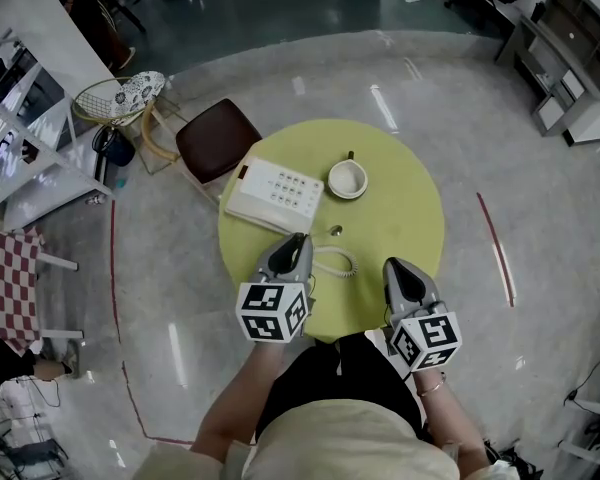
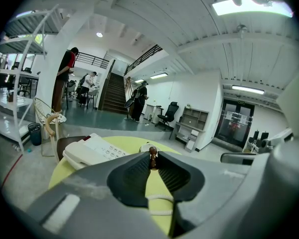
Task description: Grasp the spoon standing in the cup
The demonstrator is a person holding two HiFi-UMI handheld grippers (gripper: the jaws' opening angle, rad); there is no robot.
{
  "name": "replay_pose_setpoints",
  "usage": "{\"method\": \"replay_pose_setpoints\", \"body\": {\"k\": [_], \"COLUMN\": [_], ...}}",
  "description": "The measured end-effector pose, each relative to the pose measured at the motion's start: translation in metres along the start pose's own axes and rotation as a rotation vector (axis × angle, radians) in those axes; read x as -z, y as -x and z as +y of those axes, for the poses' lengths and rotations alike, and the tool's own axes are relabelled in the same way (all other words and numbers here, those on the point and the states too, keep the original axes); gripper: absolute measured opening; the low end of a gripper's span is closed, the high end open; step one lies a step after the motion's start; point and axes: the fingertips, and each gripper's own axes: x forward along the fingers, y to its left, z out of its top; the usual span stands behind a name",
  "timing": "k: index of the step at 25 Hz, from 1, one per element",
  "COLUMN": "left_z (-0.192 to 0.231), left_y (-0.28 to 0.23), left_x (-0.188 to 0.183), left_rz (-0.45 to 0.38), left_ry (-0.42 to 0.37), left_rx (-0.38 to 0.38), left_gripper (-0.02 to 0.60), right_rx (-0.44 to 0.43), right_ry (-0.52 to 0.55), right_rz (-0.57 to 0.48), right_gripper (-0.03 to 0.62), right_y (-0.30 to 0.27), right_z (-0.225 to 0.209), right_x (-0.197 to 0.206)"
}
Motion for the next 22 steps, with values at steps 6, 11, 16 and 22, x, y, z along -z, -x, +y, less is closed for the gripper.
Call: {"method": "replay_pose_setpoints", "body": {"k": [6,11,16,22], "left_z": [-0.002,-0.003,-0.006,-0.012], "left_y": [0.006,0.011,0.015,0.018], "left_x": [0.011,0.018,0.022,0.021], "left_rz": [0.015,0.026,0.032,0.031], "left_ry": [-0.009,-0.015,-0.023,-0.041], "left_rx": [0.007,0.013,0.022,0.034], "left_gripper": [0.052,0.052,0.052,0.052], "right_rx": [0.007,0.009,0.004,0.011], "right_ry": [0.0,-0.002,0.007,0.032], "right_rz": [0.0,0.003,0.002,0.002], "right_gripper": [-0.002,-0.002,-0.002,-0.003], "right_y": [0.005,0.006,0.008,0.012], "right_z": [0.004,0.007,0.011,0.014], "right_x": [0.005,0.008,0.008,0.003]}}
